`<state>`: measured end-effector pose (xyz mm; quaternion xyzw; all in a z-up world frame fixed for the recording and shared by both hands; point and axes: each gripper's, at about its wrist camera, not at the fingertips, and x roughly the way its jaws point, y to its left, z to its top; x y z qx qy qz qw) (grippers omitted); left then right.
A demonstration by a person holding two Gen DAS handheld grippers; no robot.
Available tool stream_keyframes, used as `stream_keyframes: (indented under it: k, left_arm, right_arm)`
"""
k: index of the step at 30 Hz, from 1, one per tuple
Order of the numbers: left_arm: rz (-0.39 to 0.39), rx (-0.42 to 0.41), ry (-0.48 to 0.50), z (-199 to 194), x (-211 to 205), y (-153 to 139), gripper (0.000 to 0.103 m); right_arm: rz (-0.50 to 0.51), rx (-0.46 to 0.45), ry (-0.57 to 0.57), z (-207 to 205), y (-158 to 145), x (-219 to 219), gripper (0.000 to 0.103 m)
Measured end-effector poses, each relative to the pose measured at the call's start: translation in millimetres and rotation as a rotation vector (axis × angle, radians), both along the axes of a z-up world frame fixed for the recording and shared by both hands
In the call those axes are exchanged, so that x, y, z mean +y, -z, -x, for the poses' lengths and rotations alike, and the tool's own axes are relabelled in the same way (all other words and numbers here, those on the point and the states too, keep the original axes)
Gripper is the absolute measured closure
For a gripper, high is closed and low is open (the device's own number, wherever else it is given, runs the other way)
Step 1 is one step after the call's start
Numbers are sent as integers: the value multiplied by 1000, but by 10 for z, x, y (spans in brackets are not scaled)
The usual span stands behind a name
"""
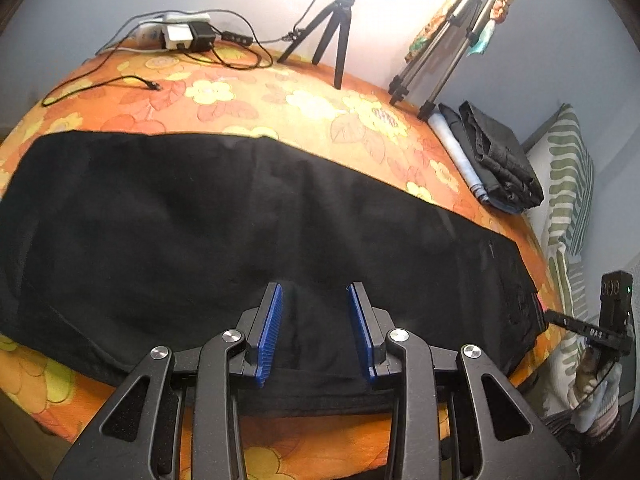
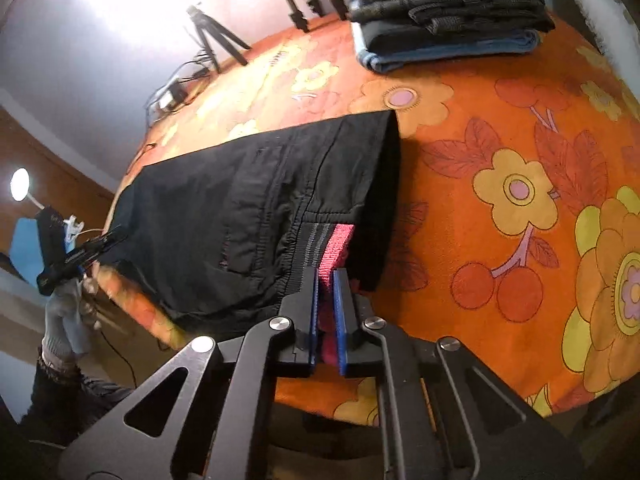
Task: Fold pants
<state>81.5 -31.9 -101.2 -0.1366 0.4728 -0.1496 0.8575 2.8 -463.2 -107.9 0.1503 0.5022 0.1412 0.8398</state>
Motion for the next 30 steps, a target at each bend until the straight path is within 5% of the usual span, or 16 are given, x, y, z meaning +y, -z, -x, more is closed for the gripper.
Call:
stream_keyframes:
  k: [8,12,15,17,19,23,30]
  left_arm:
    - [4,2,-21,5,102,7,71]
    - [-6,21,-25,-17,116,75,71]
    - [-16,32,-20,-25,108,124,71]
    - [-19,45,-12,-28,90,165,71]
    - [-25,51,-4,-26,80,186,71]
    - [-36,26,-24,1,179,124,71]
    - [-52,38,-188,75,847,189,71]
  right_arm:
    - [107,65,-84,186,127,127,98]
    - [128,14,-78,67,-20,83,95]
    - [81,-40,-15,-119,-126,-91,66]
    - [135,-139,48,-304,-203,-187,30]
    - [192,-178,93,-503,-186,-239,26]
    - [131,-114,108,-894,1,-317,26]
    - [99,-41,67,-1214,253,-210,25]
